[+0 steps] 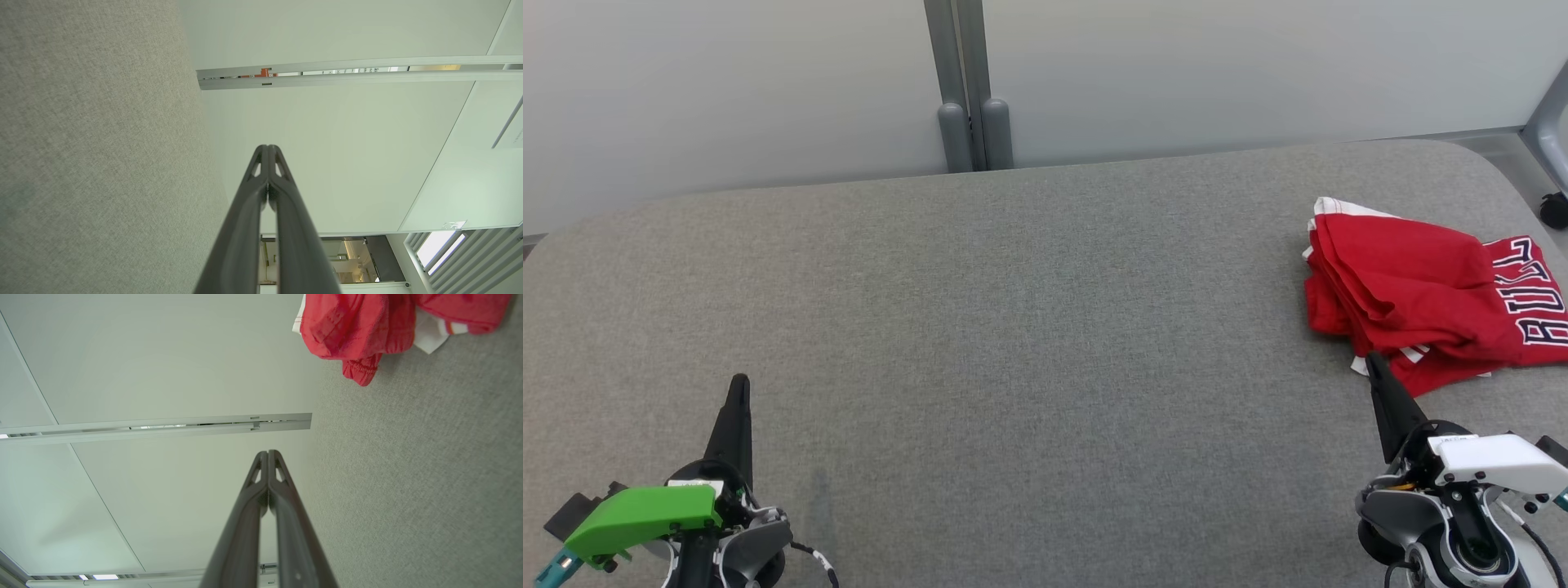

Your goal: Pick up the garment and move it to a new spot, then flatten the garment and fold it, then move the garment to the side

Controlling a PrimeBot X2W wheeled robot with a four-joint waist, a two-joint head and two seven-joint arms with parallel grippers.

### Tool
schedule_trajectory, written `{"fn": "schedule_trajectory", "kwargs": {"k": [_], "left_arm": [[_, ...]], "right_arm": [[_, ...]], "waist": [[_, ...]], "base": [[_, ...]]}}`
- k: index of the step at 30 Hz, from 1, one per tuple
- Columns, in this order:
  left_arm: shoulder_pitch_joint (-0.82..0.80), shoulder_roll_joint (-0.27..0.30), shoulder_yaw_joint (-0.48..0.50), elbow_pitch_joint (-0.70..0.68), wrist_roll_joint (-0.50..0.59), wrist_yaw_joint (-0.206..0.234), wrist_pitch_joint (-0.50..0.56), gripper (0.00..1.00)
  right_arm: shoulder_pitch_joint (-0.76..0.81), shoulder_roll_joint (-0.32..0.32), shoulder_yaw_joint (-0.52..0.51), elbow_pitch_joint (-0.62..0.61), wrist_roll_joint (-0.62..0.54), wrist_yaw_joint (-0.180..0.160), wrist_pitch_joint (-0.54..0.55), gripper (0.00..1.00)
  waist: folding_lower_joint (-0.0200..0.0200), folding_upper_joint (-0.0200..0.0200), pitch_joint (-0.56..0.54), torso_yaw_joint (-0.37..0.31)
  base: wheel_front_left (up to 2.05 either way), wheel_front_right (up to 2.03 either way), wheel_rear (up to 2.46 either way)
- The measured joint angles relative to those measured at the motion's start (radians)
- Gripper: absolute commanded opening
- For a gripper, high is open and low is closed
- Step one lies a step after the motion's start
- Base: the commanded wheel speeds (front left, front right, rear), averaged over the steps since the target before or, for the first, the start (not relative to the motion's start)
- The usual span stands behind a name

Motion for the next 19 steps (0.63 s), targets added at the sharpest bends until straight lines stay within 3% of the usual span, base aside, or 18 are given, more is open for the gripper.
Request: {"fn": "schedule_trajectory", "kwargs": {"k": [19], "left_arm": [[0.000,0.000,0.000,0.000,0.000,0.000,0.000,0.00]], "right_arm": [[0.000,0.000,0.000,0.000,0.000,0.000,0.000,0.00]], "waist": [[0.0000,0.0000,0.000,0.000]], "base": [[0.00,0.00,0.00]]}}
